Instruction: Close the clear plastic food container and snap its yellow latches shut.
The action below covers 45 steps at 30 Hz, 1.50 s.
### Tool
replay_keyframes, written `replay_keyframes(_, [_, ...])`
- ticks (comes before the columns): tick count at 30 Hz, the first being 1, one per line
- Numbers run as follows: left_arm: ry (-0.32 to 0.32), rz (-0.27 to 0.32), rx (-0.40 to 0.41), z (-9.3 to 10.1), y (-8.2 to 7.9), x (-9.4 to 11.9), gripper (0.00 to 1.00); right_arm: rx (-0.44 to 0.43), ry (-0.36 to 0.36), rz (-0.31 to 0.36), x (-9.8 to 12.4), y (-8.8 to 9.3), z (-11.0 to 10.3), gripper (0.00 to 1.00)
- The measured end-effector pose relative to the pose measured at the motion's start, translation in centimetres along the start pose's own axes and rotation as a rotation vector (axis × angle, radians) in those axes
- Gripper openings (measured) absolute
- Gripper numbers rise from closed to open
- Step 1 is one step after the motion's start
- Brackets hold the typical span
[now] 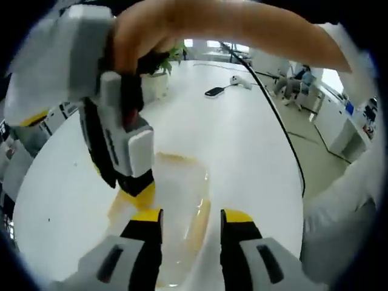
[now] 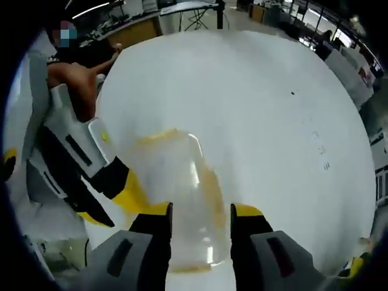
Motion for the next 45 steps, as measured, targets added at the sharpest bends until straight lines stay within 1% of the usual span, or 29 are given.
replay_keyframes(1, [-0.005, -0.006, -0.008, -0.1, 0.0, -0.1, 0.32, 0.006, -0.007, -0.008, 0.0, 0.0, -0.2, 0.36])
replay_keyframes(2, [-0.011, -0.022, -0.033, -0.3, 0.2, -0.2, 0.32, 0.026, -0.023, -0.036, -0.1, 0.1, -0.4, 0.38])
replay_keyframes(3, [0.002, -0.031, -0.044, -0.2, 0.2, -0.2, 0.3, 0.045, -0.032, -0.109, -0.2, 0.8, -0.7, 0.39])
replay_keyframes(4, [0.005, -0.032, -0.034, -0.2, 0.3, -0.4, 0.3, 0.063, -0.062, -0.119, -0.3, 0.7, -0.9, 0.37])
replay_keyframes(5, [0.007, -0.037, -0.03, -0.2, 0.4, -0.5, 0.3, 0.059, -0.079, -0.114, -0.4, 0.4, -1.1, 0.36])
replay_keyframes(6, [0.0, -0.052, -0.036, -0.2, 0.7, -0.7, 0.3, 0.067, -0.093, -0.121, -0.6, 0.3, -1.2, 0.35])
replay_keyframes(7, [-0.027, -0.043, -0.076, -0.4, 0.6, -0.5, 0.27, 0.07, -0.091, -0.139, -0.7, 0.1, -1.0, 0.36])
replay_keyframes(8, [-0.038, -0.053, -0.096, -0.4, 0.7, -0.4, 0.26, 0.055, -0.093, -0.157, -0.7, 0.1, -1.0, 0.36])
replay_keyframes(9, [-0.028, -0.057, -0.075, -0.1, 0.8, -0.4, 0.26, 0.048, -0.093, -0.178, -0.8, 0.0, -1.0, 0.36])
replay_keyframes(12, [-0.037, -0.072, -0.129, 0.1, 0.6, -0.6, 0.26, 0.057, -0.08, -0.228, -1.0, -0.5, -1.0, 0.36])
replay_keyframes(13, [-0.044, -0.08, -0.153, 0.2, 0.6, -0.7, 0.26, 0.058, -0.075, -0.238, -0.8, -0.3, -1.6, 0.36])
replay_keyframes(17, [-0.075, -0.134, -0.276, 0.5, 0.5, -1.0, 0.27, 0.07, -0.059, -0.263, -0.8, -0.5, -1.9, 0.35])
replay_keyframes(18, [-0.081, -0.143, -0.289, 0.6, 0.5, -1.1, 0.28, 0.074, -0.053, -0.266, -0.8, -0.5, -2.0, 0.35])
replay_keyframes(19, [-0.082, -0.154, -0.287, 0.7, 0.4, -1.1, 0.27, 0.077, -0.049, -0.267, -0.8, -0.5, -2.1, 0.35])
replay_keyframes(20, [-0.088, -0.167, -0.268, 0.7, 0.3, -1.2, 0.27, 0.082, -0.044, -0.268, -0.7, -0.5, -2.2, 0.35])
replay_keyframes(22, [-0.1, -0.188, -0.277, 0.8, 0.1, -1.3, 0.27, 0.082, -0.04, -0.266, -0.7, -0.5, -2.1, 0.35])
replay_keyframes(24, [-0.109, -0.195, -0.286, 0.9, 0.2, -1.4, 0.27, 0.076, -0.036, -0.263, -0.7, -0.4, -2.2, 0.35])
replay_keyframes(25, [-0.112, -0.195, -0.292, 0.9, 0.2, -1.3, 0.27, 0.074, -0.033, -0.256, -0.6, -0.4, -1.9, 0.35])
replay_keyframes(28, [-0.133, -0.191, -0.302, 1.0, 0.3, -1.4, 0.26, 0.078, -0.028, -0.229, -0.5, -0.2, -1.9, 0.35])
replay_keyframes(31, [-0.145, -0.205, -0.342, 1.3, 0.1, -1.5, 0.24, 0.074, -0.037, -0.204, -0.4, -0.1, -1.8, 0.35])
replay_keyframes(33, [-0.149, -0.212, -0.358, 1.4, 0.1, -1.5, 0.23, 0.074, -0.038, -0.202, -0.5, -0.2, -1.8, 0.35])
replay_keyframes(34, [-0.149, -0.21, -0.392, 1.5, 0.1, -1.5, 0.22, 0.076, -0.037, -0.206, -0.5, -0.2, -1.9, 0.35])
replay_keyframes(38, [-0.169, -0.202, -0.425, 1.9, 0.1, -1.5, 0.19, 0.076, -0.042, -0.199, -0.5, -0.1, -1.8, 0.35])
replay_keyframes(42, [-0.184, -0.208, -0.417, 1.9, 0.1, -1.5, 0.19, 0.074, -0.047, -0.182, -0.4, 0.2, -1.9, 0.35])
replay_keyframes(45, [-0.197, -0.212, -0.43, 2.1, 0.2, -1.5, 0.18, 0.069, -0.048, -0.167, -0.3, 0.4, -2.0, 0.35])
Point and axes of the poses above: the point that each gripper's makers call its tool centre point, and the gripper's own axes: x roughly backward along the fingers, z roughly to its right, y roughly out of its underside, the point moved 6 cm from there along x, roughly backward along the fingers
